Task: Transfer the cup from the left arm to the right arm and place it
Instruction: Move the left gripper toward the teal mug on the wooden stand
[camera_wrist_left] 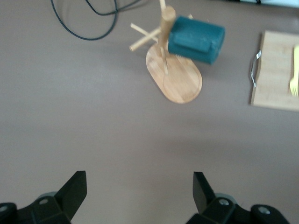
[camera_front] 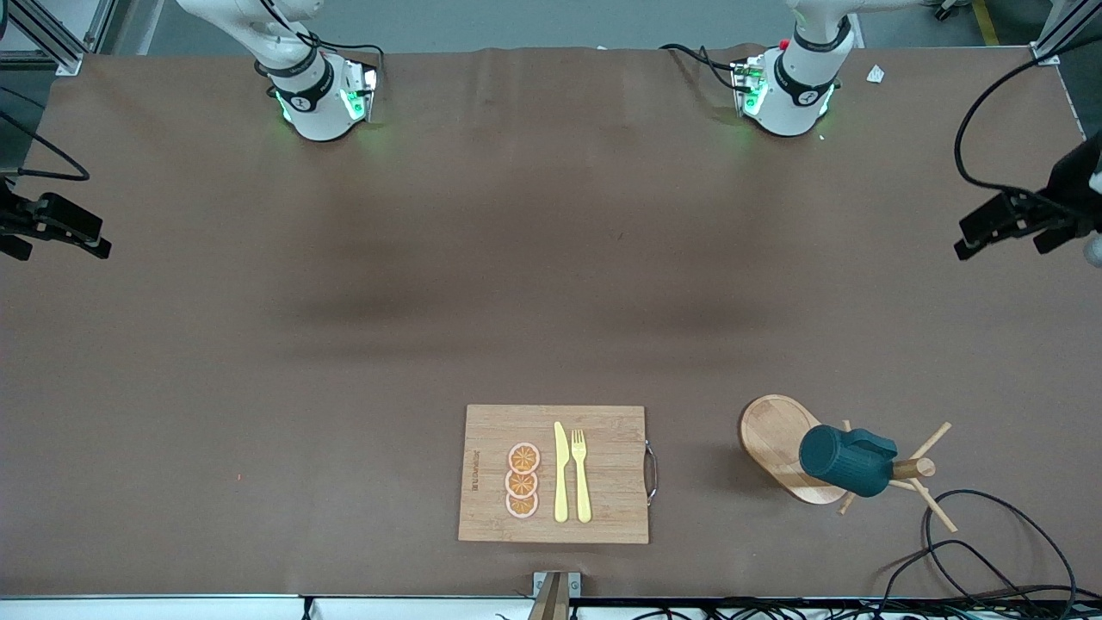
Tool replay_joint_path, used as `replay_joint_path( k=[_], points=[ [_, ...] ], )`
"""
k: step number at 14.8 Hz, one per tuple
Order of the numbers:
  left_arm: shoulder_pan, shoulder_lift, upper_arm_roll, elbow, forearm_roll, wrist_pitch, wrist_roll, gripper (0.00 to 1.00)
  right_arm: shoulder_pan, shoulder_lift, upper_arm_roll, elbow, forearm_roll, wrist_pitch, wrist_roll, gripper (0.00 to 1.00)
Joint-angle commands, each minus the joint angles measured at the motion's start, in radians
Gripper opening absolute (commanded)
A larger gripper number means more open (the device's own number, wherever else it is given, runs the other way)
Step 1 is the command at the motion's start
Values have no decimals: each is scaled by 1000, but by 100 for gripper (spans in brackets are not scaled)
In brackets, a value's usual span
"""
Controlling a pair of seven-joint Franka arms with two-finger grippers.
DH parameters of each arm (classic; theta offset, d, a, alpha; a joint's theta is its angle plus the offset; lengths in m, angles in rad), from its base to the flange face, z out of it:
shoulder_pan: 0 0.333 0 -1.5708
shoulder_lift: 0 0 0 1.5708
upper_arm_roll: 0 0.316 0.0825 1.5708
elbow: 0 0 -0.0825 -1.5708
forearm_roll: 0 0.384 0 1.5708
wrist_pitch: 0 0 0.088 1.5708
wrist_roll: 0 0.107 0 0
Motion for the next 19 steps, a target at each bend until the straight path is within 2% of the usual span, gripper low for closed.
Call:
replay_joint_path(
  k=[1,6,19],
  points=[
    [-4,77,5,82,-13,24,-104,100,5,-21,1,-16,-9,5,-5,100],
    [-3,134,5,87,-80,113,-262,100,5,-21,1,-16,-9,5,-5,100],
    [-40,197,-8,80,-123,223,-724,100,5,-21,1,-20,-9,8,-5,100]
  ],
)
